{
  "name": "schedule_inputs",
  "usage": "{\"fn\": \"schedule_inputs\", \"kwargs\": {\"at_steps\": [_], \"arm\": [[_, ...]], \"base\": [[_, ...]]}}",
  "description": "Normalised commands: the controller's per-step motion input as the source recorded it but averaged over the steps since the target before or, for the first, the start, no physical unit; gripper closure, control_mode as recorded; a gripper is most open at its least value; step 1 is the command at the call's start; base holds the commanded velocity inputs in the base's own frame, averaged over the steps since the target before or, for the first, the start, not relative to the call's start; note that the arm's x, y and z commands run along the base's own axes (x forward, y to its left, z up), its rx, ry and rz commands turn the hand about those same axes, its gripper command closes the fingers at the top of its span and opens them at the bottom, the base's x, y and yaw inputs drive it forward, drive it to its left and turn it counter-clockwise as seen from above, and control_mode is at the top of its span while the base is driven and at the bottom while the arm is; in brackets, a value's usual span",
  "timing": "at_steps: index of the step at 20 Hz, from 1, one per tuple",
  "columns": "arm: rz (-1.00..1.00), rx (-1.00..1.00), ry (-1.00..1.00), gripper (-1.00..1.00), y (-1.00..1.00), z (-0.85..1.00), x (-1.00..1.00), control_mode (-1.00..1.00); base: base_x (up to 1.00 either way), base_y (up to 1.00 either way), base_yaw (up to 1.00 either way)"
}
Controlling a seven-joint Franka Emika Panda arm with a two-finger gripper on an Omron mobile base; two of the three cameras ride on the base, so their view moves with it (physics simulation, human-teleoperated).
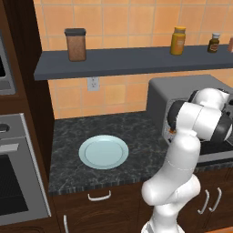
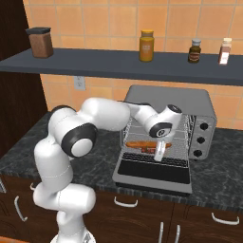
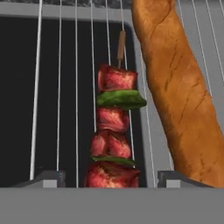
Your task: Pick up the kebab skewer and baguette bread, and place them inside the toaster oven. Close the toaster oven door and start by setting the timer.
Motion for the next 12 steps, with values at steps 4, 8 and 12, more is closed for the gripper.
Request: {"fn": "schedule_inputs", "kwargs": {"at_steps": [4, 8, 12], "arm": [[0.0, 0.0, 0.0, -1.0, 0.0, 0.06, -0.11, -1.0], [0.0, 0.0, -0.01, -1.0, -0.11, 0.33, -0.27, -1.0], [-0.06, 0.0, 0.0, -1.0, -0.06, 0.45, -0.27, -1.0]], "base": [[0.0, 0.0, 0.0], [0.0, 0.0, 0.0], [0.0, 0.0, 0.0]]}}
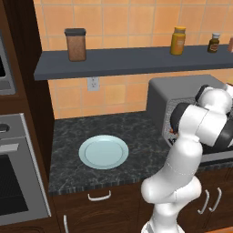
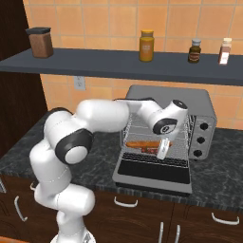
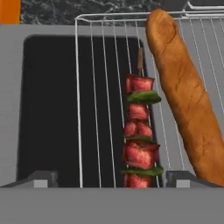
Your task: Pick up the kebab skewer and baguette bread, and place them inside the toaster oven. Close the toaster oven door and start by setting the timer.
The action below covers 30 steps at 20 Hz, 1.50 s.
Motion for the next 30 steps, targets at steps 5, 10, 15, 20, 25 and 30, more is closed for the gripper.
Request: {"fn": "schedule_inputs", "kwargs": {"at_steps": [5, 10, 15, 20, 25, 30], "arm": [[-0.21, 0.0, -0.02, -1.0, 0.0, 0.19, -0.65, -1.0], [-0.56, 0.0, -0.01, -1.0, 0.01, 0.0, -0.92, -1.0], [-0.72, -0.01, 0.01, -1.0, 0.17, -0.06, -0.45, -1.0], [-0.64, -0.1, 0.13, -1.0, 0.16, -0.11, 0.32, -1.0], [-0.53, -0.08, 0.07, -1.0, 0.14, -0.17, 0.04, -1.0], [-0.43, -0.04, 0.02, -1.0, 0.0, -0.2, -0.04, -1.0]], "base": [[0.0, 0.0, 0.0], [0.0, 0.0, 0.0], [0.0, 0.0, 0.0], [0.0, 0.0, 0.0], [0.0, 0.0, 0.0], [0.0, 0.0, 0.0]]}}
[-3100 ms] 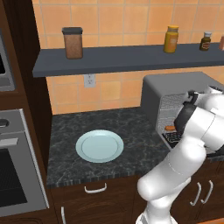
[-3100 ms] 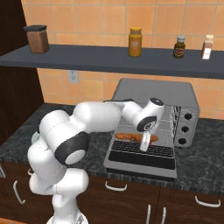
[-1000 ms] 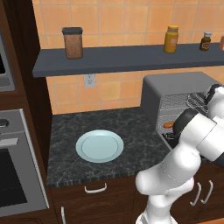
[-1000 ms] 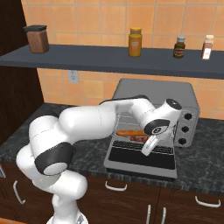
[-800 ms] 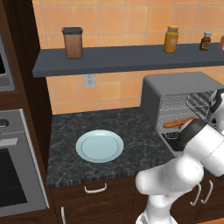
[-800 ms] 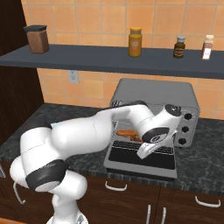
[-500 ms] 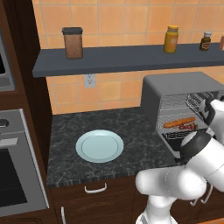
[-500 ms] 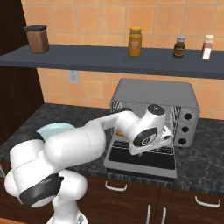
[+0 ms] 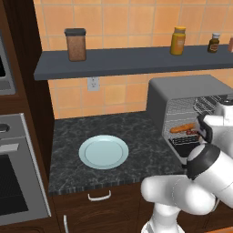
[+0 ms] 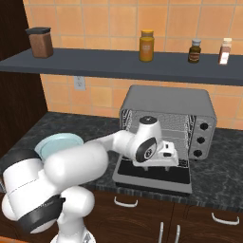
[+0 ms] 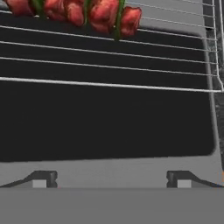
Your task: Pick up the kebab skewer and baguette bread, and place them inside the toaster oven. Close the toaster oven door and start by setting the timer.
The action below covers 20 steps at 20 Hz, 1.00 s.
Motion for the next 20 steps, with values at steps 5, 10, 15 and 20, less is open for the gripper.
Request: {"fn": "schedule_inputs", "kwargs": {"at_steps": [5, 10, 15, 20], "arm": [[-0.4, -0.1, 0.01, -1.0, 0.0, -0.12, 0.07, -1.0], [-0.31, -0.07, 0.01, -1.0, 0.0, -0.1, 0.05, -1.0], [-0.13, -0.04, 0.0, -1.0, -0.01, -0.09, 0.02, -1.0], [-0.09, -0.05, 0.0, -1.0, 0.01, -0.17, 0.0, -1.0]], "base": [[0.0, 0.0, 0.0], [0.0, 0.0, 0.0], [0.0, 0.0, 0.0], [0.0, 0.0, 0.0]]}}
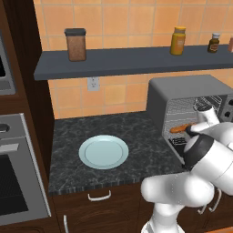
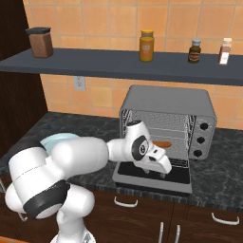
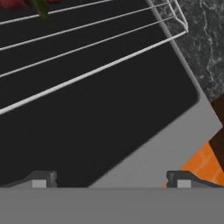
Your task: Pick up the kebab skewer and baguette bread, and place them inside the toaster oven. Close the toaster oven door and start by setting the timer.
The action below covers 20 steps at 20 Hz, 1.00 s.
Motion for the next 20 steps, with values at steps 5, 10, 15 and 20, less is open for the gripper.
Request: {"fn": "schedule_inputs", "kwargs": {"at_steps": [5, 10, 15, 20], "arm": [[-0.08, -0.05, 0.0, -1.0, 0.0, -0.2, 0.09, -1.0], [-0.08, -0.02, 0.0, -1.0, 0.0, -0.12, 0.18, -1.0], [-0.09, 0.0, 0.0, -1.0, 0.04, -0.05, 0.22, -1.0], [-0.14, 0.0, -0.02, -1.0, 0.14, 0.0, 0.53, -1.0]], "base": [[0.0, 0.0, 0.0], [0.0, 0.0, 0.0], [0.0, 0.0, 0.0], [0.0, 0.0, 0.0]]}}
